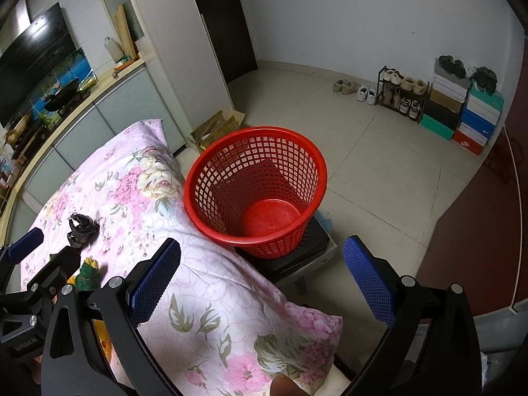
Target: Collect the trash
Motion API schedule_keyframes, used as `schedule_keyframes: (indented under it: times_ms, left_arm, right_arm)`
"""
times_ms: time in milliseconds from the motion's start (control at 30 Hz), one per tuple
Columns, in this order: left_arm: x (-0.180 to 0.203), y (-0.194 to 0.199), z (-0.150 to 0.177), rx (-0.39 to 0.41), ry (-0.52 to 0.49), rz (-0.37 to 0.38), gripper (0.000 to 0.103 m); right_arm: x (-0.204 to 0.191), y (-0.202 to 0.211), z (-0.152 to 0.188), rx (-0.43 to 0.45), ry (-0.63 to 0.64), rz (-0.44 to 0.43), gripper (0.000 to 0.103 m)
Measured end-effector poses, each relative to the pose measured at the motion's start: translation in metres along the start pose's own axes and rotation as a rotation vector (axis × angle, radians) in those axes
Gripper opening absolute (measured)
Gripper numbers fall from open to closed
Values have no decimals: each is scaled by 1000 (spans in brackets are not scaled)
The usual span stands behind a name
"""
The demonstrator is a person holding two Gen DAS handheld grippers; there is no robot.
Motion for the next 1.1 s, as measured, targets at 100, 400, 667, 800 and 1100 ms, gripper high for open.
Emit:
schedule_keyframes:
  times_ms: [100,400,667,800,1100]
  left_arm:
    - [3,-1,-2,0,-9,2,96]
    - [16,-9,-6,-13,-35,6,96]
    - [26,-17,-8,-29,-46,4,96]
    - [31,-20,-10,-32,-55,2,96]
    - [41,-27,-12,-44,-72,1,96]
  right_arm:
    - [0,0,0,-3,-2,1,96]
    - [12,-6,-2,-11,-21,7,96]
    - [24,-13,-3,-22,-29,4,96]
    - [29,-16,-4,-24,-35,4,96]
    - [37,-23,-5,-36,-49,1,96]
Point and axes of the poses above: each gripper's, at about its wrist camera, not at the fingertips, and y roughly against the way its jaws point, x to its right, z to its underside, the point moved 8 cm from there along -y, roughly the way its jaws point, and after that the axes turned 1 degree about x, right-handed, at the moved point
